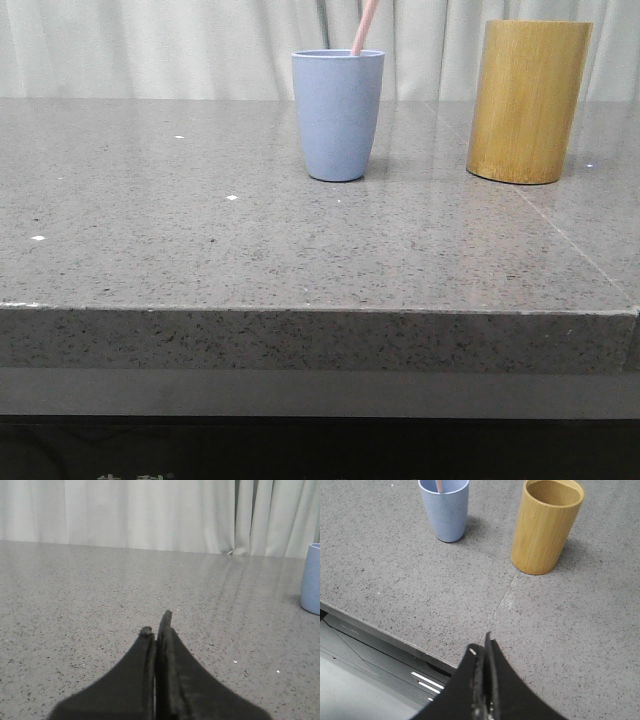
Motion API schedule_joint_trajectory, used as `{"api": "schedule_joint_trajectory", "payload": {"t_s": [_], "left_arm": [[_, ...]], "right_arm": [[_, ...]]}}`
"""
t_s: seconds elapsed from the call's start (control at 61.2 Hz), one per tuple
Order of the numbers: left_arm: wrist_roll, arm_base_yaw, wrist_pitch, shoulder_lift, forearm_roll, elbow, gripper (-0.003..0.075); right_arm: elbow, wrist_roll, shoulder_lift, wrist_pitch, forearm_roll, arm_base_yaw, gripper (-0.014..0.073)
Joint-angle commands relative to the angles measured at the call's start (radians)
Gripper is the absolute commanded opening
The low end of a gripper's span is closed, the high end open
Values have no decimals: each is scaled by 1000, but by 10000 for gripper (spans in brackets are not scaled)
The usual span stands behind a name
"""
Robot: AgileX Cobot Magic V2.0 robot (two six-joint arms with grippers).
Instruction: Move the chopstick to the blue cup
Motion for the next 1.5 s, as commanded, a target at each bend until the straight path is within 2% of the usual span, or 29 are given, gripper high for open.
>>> {"api": "schedule_joint_trajectory", "payload": {"t_s": [0.0, 0.261, 0.425, 1.356, 1.486], "left_arm": [[-8, 1, -97, -25, -12, 12, -19], [-19, 1, -107, -23, -10, 12, -19], [-185, 1, -107, -23, 151, 12, -19], [-184, 1, -106, -23, 149, 12, -19], [-184, 1, -106, -23, 149, 12, -19]], "right_arm": [[-22, -1, 6, -72, -10, -5, -117], [-22, -1, 6, -72, -10, -5, -117], [-22, -1, 6, -72, -10, -5, -117], [-22, -1, 6, -72, -10, -5, -117], [38, -1, -35, -166, -33, -53, -117]]}}
